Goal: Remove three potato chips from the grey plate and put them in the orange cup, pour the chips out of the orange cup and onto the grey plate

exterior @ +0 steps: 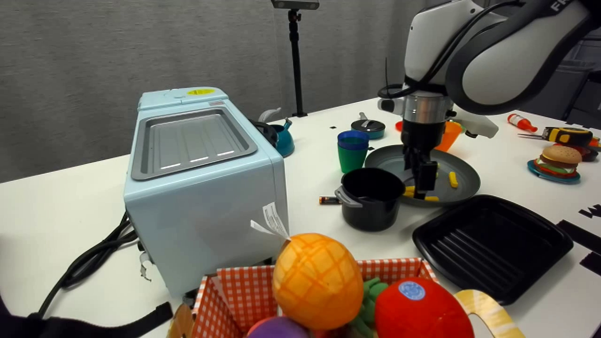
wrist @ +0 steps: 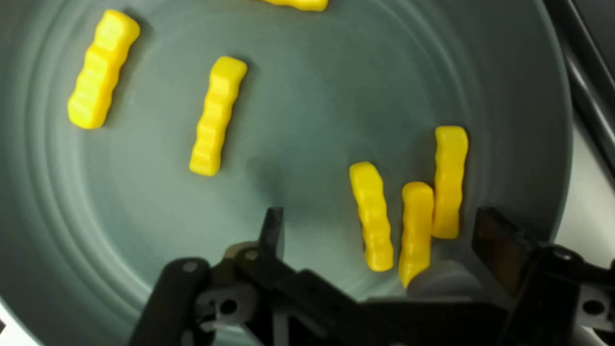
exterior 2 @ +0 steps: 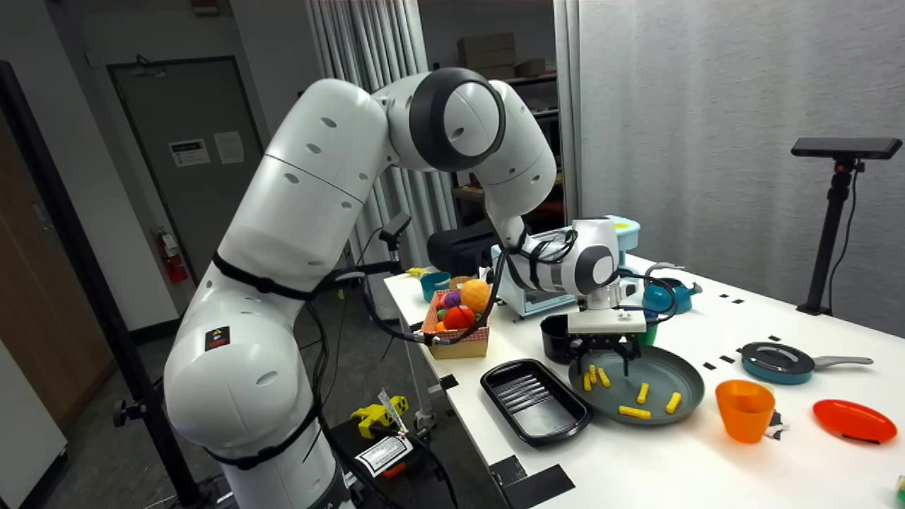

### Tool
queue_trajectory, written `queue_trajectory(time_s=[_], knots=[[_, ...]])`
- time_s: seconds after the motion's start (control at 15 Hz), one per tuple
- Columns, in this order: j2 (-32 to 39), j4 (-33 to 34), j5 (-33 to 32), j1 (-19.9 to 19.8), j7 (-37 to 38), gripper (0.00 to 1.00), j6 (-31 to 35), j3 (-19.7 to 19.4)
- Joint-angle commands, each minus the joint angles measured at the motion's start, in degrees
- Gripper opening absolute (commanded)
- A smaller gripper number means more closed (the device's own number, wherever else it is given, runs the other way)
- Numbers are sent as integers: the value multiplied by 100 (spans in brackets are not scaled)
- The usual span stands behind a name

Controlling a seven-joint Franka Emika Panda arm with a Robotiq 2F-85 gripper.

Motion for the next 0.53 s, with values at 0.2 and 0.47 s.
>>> queue_trajectory(time_s=[0.2,0.47], knots=[[75,-62,-452,327,665,100,1167,-437],[109,-12,-483,512,1099,100,1413,-641]])
